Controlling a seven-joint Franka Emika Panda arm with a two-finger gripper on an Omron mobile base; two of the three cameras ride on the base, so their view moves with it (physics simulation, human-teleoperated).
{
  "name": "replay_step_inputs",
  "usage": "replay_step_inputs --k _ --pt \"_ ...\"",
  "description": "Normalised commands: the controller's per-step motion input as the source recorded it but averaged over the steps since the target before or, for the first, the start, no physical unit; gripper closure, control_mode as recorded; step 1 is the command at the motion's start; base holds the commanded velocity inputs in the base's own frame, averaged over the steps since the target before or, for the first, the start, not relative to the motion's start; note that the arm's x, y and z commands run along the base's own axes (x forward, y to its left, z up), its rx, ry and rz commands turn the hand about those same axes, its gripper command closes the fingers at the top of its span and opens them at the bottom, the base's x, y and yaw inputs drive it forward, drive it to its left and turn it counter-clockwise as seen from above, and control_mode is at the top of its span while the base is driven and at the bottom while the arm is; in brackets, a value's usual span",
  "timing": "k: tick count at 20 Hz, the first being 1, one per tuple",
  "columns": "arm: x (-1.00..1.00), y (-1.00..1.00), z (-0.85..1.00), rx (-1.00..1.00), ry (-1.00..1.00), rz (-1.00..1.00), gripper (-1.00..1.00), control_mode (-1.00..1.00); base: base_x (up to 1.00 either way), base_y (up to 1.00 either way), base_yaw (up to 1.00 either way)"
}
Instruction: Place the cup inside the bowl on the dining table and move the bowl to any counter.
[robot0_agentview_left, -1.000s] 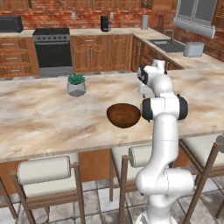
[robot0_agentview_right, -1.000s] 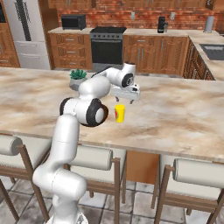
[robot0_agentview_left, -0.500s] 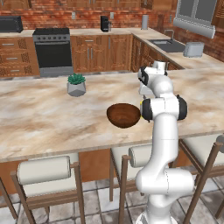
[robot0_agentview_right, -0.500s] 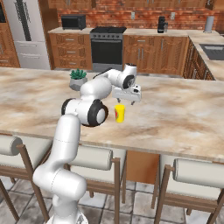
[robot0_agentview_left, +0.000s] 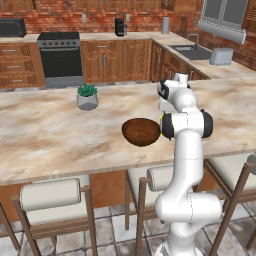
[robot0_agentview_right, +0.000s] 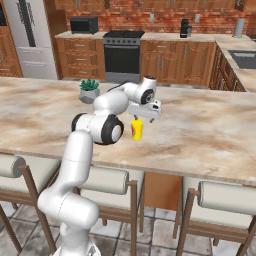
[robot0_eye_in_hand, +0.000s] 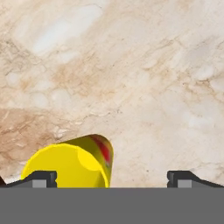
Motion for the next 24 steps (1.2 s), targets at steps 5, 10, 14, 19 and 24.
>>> replay_step_inputs --k 5,10,14,19,24 --pt "0.05 0.00 -0.13 0.00 0.00 0.00 -1.00 -1.00 0.00 0.00 0.00" --pt "0.06 0.00 -0.19 0.00 0.00 0.00 -1.00 -1.00 0.00 0.00 0.00" --pt "0.02 0.00 -0.17 0.00 0.00 0.00 -1.00 -1.00 0.00 0.00 0.00" --pt "0.00 0.00 -0.13 0.00 0.00 0.00 -1.00 -1.00 0.00 0.00 0.00" --pt "0.00 0.00 -0.13 0.00 0.00 0.00 -1.00 -1.00 0.00 0.00 0.00"
